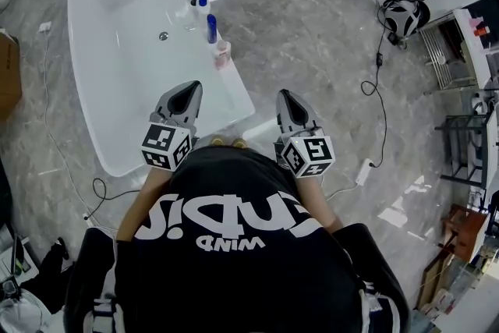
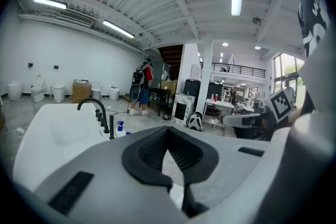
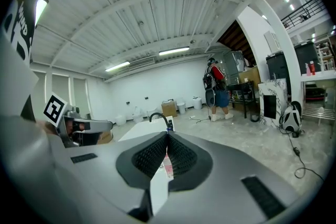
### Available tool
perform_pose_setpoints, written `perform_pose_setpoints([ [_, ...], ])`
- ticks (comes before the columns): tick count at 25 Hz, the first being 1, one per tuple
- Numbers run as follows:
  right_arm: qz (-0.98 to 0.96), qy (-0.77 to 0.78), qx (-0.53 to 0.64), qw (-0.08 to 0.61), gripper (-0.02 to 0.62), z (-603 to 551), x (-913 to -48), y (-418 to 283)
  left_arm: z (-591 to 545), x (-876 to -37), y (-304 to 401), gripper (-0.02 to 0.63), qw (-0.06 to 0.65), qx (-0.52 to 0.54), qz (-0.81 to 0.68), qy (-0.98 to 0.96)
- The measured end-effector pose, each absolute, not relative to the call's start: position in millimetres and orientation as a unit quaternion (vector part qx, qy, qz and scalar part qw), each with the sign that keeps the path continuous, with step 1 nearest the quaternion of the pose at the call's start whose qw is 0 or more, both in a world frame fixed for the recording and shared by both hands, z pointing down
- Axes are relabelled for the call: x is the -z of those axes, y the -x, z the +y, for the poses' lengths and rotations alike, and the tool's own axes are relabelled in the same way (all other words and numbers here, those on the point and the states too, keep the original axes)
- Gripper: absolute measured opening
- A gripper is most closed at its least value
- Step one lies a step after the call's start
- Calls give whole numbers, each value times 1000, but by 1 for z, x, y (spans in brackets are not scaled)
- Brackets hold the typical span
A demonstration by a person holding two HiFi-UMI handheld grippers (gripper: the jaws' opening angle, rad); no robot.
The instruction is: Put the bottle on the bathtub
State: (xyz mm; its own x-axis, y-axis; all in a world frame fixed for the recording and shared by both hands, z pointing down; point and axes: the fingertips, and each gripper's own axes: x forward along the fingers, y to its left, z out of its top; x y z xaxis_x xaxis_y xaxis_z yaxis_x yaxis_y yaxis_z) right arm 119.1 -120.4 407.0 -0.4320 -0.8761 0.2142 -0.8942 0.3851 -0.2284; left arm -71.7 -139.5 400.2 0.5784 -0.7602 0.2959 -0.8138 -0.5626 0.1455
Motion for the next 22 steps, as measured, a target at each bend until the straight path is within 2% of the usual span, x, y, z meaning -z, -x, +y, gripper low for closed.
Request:
perform_pose_setpoints([
  [22, -832, -529, -165, 28, 25, -115, -414, -124, -134, -406, 70, 8, 147, -99, -460, -870],
])
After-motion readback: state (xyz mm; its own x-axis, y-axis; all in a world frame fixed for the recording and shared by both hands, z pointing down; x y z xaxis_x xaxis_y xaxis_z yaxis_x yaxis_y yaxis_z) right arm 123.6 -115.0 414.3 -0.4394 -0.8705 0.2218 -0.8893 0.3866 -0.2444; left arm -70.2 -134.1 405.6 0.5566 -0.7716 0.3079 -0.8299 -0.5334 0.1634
